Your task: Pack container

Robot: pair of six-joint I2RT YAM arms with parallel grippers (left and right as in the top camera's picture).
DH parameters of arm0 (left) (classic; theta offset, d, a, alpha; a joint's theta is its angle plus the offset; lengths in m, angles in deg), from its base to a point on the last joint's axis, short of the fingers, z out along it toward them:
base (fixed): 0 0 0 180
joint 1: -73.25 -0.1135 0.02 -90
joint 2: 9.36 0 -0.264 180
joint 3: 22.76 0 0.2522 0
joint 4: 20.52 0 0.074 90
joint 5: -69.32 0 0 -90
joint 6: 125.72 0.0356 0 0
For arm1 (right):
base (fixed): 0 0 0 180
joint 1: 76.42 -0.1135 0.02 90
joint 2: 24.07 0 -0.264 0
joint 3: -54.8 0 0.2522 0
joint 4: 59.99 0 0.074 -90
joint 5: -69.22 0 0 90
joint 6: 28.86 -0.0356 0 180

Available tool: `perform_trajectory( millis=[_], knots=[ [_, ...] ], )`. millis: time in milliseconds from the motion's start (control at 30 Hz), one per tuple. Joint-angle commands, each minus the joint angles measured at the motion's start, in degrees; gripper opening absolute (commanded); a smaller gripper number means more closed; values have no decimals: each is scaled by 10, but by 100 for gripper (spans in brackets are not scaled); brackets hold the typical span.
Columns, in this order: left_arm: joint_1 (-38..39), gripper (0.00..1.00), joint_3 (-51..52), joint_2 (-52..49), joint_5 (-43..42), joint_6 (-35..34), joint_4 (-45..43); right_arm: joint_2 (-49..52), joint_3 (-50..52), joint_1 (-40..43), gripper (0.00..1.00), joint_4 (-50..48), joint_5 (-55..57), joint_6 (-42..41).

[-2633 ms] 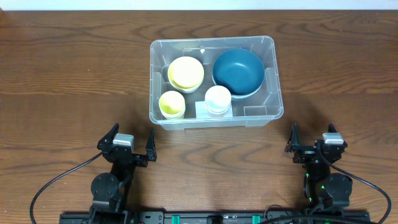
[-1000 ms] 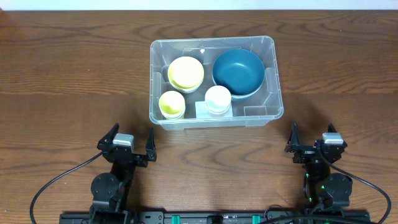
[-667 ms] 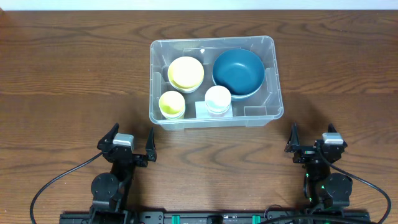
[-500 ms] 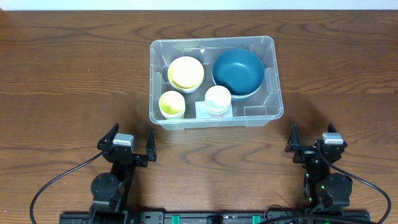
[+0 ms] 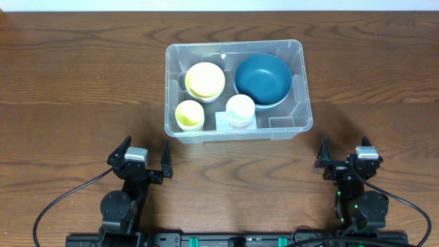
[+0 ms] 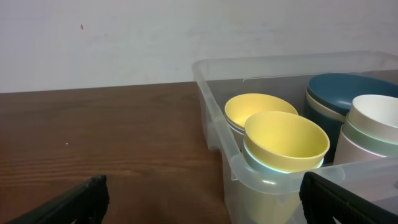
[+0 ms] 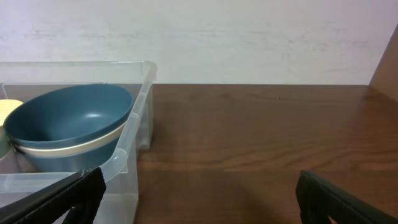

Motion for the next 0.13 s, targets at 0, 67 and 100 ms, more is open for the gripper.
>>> perform_trajectory(
  millis=[0,67,100],
  knots=[
    [-3,98,8,3,-4,1,23,-4,1,7,99,3,-5,7],
    [-3,98,8,3,-4,1,23,-4,1,7,99,3,-5,7],
    [-3,98,8,3,-4,1,23,-4,1,7,99,3,-5,7]
  ],
)
